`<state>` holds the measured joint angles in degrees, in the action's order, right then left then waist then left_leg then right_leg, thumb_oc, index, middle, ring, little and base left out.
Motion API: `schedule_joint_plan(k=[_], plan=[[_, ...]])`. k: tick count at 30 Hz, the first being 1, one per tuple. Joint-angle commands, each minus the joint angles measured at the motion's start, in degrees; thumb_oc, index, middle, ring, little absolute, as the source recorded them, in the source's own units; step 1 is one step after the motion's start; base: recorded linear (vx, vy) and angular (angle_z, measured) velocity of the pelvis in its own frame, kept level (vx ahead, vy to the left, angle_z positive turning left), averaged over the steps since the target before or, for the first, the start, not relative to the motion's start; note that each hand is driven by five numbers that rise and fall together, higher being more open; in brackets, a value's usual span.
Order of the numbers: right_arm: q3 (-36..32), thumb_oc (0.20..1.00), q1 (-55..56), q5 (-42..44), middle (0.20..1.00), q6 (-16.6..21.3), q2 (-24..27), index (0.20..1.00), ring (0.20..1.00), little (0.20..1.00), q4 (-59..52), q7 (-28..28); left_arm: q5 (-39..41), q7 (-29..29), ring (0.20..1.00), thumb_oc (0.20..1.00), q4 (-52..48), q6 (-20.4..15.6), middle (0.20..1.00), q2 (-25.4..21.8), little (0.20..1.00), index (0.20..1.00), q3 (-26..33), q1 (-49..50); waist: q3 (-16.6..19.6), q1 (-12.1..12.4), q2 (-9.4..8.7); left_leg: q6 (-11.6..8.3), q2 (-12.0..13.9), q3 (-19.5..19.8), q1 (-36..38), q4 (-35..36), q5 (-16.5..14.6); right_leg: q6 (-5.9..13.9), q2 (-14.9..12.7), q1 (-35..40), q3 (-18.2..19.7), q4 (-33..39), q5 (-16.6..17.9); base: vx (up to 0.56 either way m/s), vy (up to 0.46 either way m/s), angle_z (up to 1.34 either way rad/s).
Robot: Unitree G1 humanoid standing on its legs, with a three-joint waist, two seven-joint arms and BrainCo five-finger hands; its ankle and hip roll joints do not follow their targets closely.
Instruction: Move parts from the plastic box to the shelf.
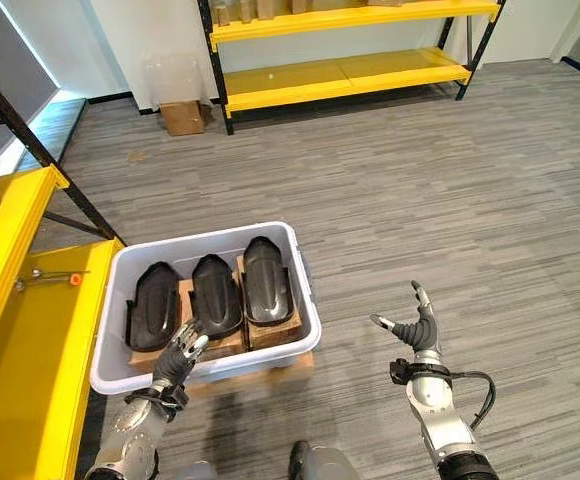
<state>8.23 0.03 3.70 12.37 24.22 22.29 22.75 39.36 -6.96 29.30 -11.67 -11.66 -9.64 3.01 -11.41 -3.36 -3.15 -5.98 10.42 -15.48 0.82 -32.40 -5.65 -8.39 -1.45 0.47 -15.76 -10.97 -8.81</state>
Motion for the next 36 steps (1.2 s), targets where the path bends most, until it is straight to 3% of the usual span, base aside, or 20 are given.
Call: schedule_joint_plan(k=[1, 10, 13, 14, 16, 18, 20, 21, 22, 25, 29, 33, 36], plan=[[-1.82, 1.0, -1.12, -0.98, 1.0, 3.78, 0.61, 1.0, 1.0, 1.0, -1.44, -0.21, -0.98, 1.24, 1.0, 1.0, -4.58, -2.64, 1.0, -0.42, 1.0, 1.0, 0.12, 0.39, 0.2, 0.13, 0.0, 2.68, -2.35, -2.07, 2.61, 4.87, 3.17, 8.51, -2.06, 1.71, 0.05, 3.03, 3.8, 0.07, -0.01, -0.24], [-2.07, 1.0, 0.04, 0.71, 1.0, 5.51, 0.09, 1.0, 1.0, 1.0, -3.11, -1.67, -1.94, 3.49, 1.0, 1.0, -4.99, -4.44, 1.0, -1.46, 1.0, 1.0, 0.71, 1.67, 0.33, 0.11, 0.54, 1.93, -2.94, -1.81, 3.69, 5.52, 3.9, 8.01, -1.64, 1.71, -0.67, 2.78, 2.93, 0.0, -0.063, 0.06], [-2.06, 1.0, 0.53, 1.0, 1.0, 5.4, -0.23, 1.0, 1.0, 1.0, -4.28, -2.84, -1.71, 5.61, 1.0, 1.0, -5.45, -5.26, 1.0, -1.5, 1.0, 1.0, 2.14, 2.1, 0.56, 0.34, 0.68, 1.14, -3.18, -1.47, 2.95, 1.68, 5.44, 7.31, -1.43, 2.28, -0.84, 3.16, 2.35, 0.01, -0.115, -0.02], [-2.39, 1.0, 1.2, 1.08, 1.0, 5.75, 0.08, 1.0, 1.0, 1.0, -5.0, -3.87, -1.53, 6.26, 1.0, 1.0, -5.83, -5.99, 1.0, -1.61, 1.0, 1.0, 2.9, 2.35, 0.63, 0.46, 0.95, 0.14, -3.39, -1.54, 1.67, -3.01, 7.51, 6.4, -1.23, 2.5, -1.87, 3.13, 1.69, -0.02, -0.148, -0.1], [-2.29, 1.0, 1.39, -0.09, 1.0, 5.36, 0.24, 1.0, 1.0, 1.0, -5.58, -3.74, -1.28, 5.9, 1.0, 1.0, -6.06, -5.31, 1.0, -2.08, 1.0, 1.0, 4.0, 2.18, -0.43, 0.73, 0.68, -0.04, -2.46, -1.64, -2.3, -10.17, 7.29, 6.2, -1.88, 2.17, -2.37, 2.05, 1.42, -0.06, -0.086, 0.06], [-0.93, 1.0, -0.57, -0.58, 1.0, 4.18, 0.23, 1.0, 1.0, 1.0, -4.57, -2.94, -1.37, 4.73, 1.0, 1.0, -5.26, -4.88, 1.0, -1.92, 1.0, 1.0, 4.57, 1.94, -1.7, 1.09, 0.97, 1.55, -0.04, -1.79, -2.36, 1.3, 5.71, 7.59, -2.63, 1.34, -0.68, 0.71, 1.93, -0.05, 0.179, 0.15], [-0.58, 1.0, -1.14, -0.61, 1.0, 3.81, 0.64, 1.0, 1.0, 1.0, -4.72, -2.85, -1.11, 4.71, 1.0, 1.0, -5.28, -5.0, 1.0, -1.81, 1.0, 1.0, 4.31, 1.91, -1.77, 1.06, 1.5, 1.23, 1.37, -1.22, -1.84, 10.14, 6.87, 8.4, -3.0, 1.18, 0.13, 0.42, 1.91, -0.02, 0.3, -0.06], [-0.38, 1.0, -1.3, -0.73, 1.0, 3.59, 0.88, 1.0, 1.0, 1.0, -4.9, -2.87, -0.76, 4.86, 1.0, 1.0, -5.19, -5.27, 1.0, -1.67, 1.0, 1.0, 4.1, 2.02, -1.78, 1.07, 1.83, 0.7, 2.55, -0.66, -1.61, 15.1, 8.33, 8.86, -3.14, 1.46, 0.55, 0.49, 1.72, 0.02, 0.587, -0.11], [0.21, 1.0, -1.46, -1.2, 1.0, 3.64, 1.42, 1.0, 1.0, 1.0, -4.75, -3.01, 0.98, 4.55, 1.0, 1.0, -4.71, -6.17, 1.0, -1.26, 1.0, 1.0, 3.94, 2.72, -1.71, 1.11, 2.35, -1.0, 6.73, 1.27, -1.53, 23.39, 13.89, 9.6, -3.92, 2.8, 1.66, 0.63, 1.11, 0.03, 0.512, -0.25], [0.55, 1.0, -1.04, -1.38, 1.0, 4.74, 1.97, 1.0, 1.0, 1.0, -4.2, -2.6, 2.23, 2.97, 1.0, 1.0, -3.33, -6.79, 1.0, -0.88, 1.0, 1.0, 4.25, 2.6, -1.62, 0.42, 2.82, -2.16, 10.06, 0.32, -0.12, 27.61, 16.37, 10.24, -5.37, 3.51, 1.68, -0.82, 0.11, 0.01, 0.446, -0.41], [-0.64, 1.0, -0.38, 0.48, 1.0, 5.28, 1.71, 1.0, 1.0, 1.0, -3.18, -1.27, 0.62, 1.67, 1.0, 1.0, -2.16, -5.41, 1.0, -0.96, 1.0, 1.0, 3.48, 1.18, -1.31, -0.37, 2.96, -2.8, 9.21, -2.35, 2.84, 29.1, 12.75, 11.66, -7.19, 4.04, 0.51, -3.03, -1.06, 0.02, 0.276, -0.09], [-1.2, 1.0, -0.18, 1.17, 1.0, 4.89, 0.22, 1.0, 1.0, 1.0, -3.13, -1.7, -0.4, 2.16, 1.0, 1.0, -2.27, -3.98, 1.0, -1.86, 1.0, 1.0, 1.36, 0.17, -1.24, 0.1, 2.13, -0.58, 4.87, -2.54, 4.49, 29.21, 7.56, 13.41, -8.49, 3.5, 0.47, -2.72, 1.66, 0.02, 0.259, 0.34], [-0.51, 1.0, 0.07, 0.88, 1.0, 4.79, -0.94, 1.0, 1.0, 1.0, -3.58, -2.37, -0.17, 2.76, 1.0, 1.0, -3.26, -3.93, 1.0, -2.72, 1.0, 1.0, 1.08, 0.62, -0.68, 1.24, 1.47, 0.1, 3.26, -2.39, 5.13, 30.54, 6.9, 14.75, -8.98, 3.93, 0.29, -0.07, 3.79, 0.06, 0.158, 0.16]])
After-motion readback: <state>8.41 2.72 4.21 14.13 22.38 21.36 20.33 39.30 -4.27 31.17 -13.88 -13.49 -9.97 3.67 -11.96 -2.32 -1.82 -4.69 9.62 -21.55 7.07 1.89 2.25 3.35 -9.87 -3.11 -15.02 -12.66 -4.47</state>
